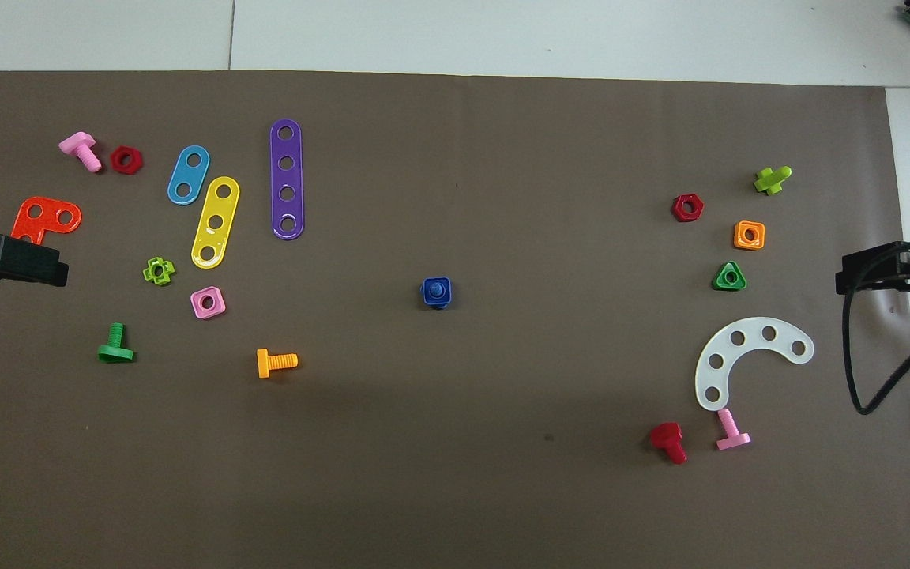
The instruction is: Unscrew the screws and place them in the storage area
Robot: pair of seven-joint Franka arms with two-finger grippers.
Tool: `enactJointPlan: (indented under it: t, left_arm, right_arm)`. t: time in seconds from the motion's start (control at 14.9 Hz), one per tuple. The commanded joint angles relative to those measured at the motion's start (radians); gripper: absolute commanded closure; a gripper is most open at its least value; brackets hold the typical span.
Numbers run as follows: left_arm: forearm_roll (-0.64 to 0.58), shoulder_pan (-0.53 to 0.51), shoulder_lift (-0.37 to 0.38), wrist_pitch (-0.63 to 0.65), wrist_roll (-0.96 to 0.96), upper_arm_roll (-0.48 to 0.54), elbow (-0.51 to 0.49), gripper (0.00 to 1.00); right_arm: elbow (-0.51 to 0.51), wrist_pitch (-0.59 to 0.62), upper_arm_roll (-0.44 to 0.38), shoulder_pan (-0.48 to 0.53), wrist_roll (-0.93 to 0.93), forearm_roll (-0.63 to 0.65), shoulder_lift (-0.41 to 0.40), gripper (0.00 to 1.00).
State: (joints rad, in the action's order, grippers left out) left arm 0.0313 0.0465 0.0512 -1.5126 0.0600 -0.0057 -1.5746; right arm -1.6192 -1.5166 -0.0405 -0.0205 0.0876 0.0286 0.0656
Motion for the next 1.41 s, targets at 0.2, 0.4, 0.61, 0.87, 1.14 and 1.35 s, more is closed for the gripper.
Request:
enactJointPlan:
  t: [0.2, 0.4, 0.61, 0.87, 1.14, 1.35]
  left_arm:
    - [0.006, 0.003, 0.01, 0.006, -0.005, 0.007, -0.012, 0.0]
    - [0.006, -0.02, 0.012, 0.009, -0.006, 0.004, -0.013, 0.0]
    - [0.006, -0.017, 0.015, 0.018, -0.011, 0.004, -0.018, 0.0]
    - [0.006, -0.01, 0.012, -0.027, -0.005, -0.005, -0.021, 0.0]
    - [0.006, -0.004, 0.012, -0.07, -0.009, -0.054, -0.039, 0.0]
    - [0.006, -0.004, 0.009, -0.127, -0.025, -0.117, -0.076, 0.0]
  right_arm:
    - [-0.002, 0.007, 0.004, 0.007, -0.028, -0.007, 0.006, 0.0]
    - [-0.002, 0.007, 0.004, 0.007, -0.028, -0.007, 0.006, 0.0]
    - [-0.002, 0.007, 0.004, 0.005, -0.028, -0.007, 0.006, 0.0]
    - [-0.002, 0.007, 0.004, 0.007, -0.028, -0.007, 0.006, 0.0]
    - [-0.002, 0.007, 0.004, 0.007, -0.028, -0.007, 0.006, 0.0]
    - [-0.002, 0.007, 0.002, 0.007, -0.028, -0.007, 0.006, 0.0]
